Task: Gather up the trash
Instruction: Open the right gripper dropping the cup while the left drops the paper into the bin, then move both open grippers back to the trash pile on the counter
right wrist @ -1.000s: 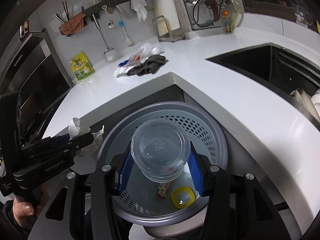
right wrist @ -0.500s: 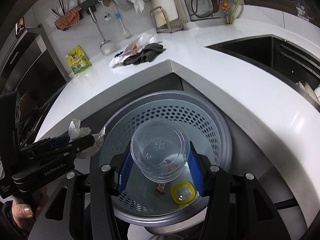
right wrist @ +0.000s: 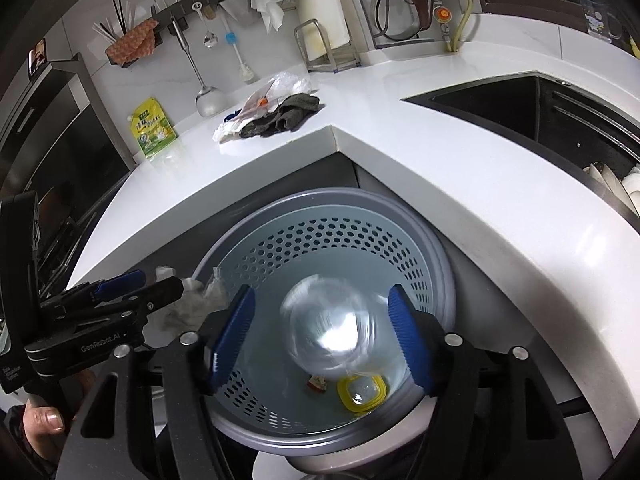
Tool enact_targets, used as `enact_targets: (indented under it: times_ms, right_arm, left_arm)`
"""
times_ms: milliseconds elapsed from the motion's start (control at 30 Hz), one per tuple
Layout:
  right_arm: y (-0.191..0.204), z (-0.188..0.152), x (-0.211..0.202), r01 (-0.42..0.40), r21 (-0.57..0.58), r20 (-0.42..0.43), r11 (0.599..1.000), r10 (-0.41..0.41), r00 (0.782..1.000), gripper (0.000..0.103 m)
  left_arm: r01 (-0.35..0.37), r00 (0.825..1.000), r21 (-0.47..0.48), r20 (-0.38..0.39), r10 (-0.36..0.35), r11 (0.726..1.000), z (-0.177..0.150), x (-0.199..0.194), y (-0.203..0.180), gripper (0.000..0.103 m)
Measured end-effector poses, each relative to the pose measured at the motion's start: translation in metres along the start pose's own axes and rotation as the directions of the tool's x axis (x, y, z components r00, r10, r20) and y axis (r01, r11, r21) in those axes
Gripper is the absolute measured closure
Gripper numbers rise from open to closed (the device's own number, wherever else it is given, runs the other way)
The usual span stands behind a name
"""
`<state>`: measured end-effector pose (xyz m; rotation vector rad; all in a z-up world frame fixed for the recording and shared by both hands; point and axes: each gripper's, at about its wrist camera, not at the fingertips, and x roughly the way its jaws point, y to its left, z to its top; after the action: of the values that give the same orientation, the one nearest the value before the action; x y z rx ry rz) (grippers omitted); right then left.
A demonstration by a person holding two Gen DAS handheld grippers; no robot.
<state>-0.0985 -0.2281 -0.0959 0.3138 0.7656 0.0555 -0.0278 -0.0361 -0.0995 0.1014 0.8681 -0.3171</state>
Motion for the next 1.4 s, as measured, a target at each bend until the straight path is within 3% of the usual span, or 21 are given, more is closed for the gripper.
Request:
enact_targets:
  times_ms: [633, 1400]
  right_arm:
    - [-0.003, 0.001, -0.002, 0.000, 0.010, 0.005, 1.000, 0.000, 1.000, 0.035]
    - [0.007, 0.012, -0.003, -0.010, -0.015, 0.022, 1.000, 0.010, 1.000, 0.027]
  left_arm:
    - [0.003, 1.000, -0.022, 0.010, -0.002, 1.000, 0.003, -0.004, 0.006, 0.020]
    - [-0.011, 0.996, -0.054, 0.084, 0.015, 0.998, 0.018, -0.023, 0.016, 0.009]
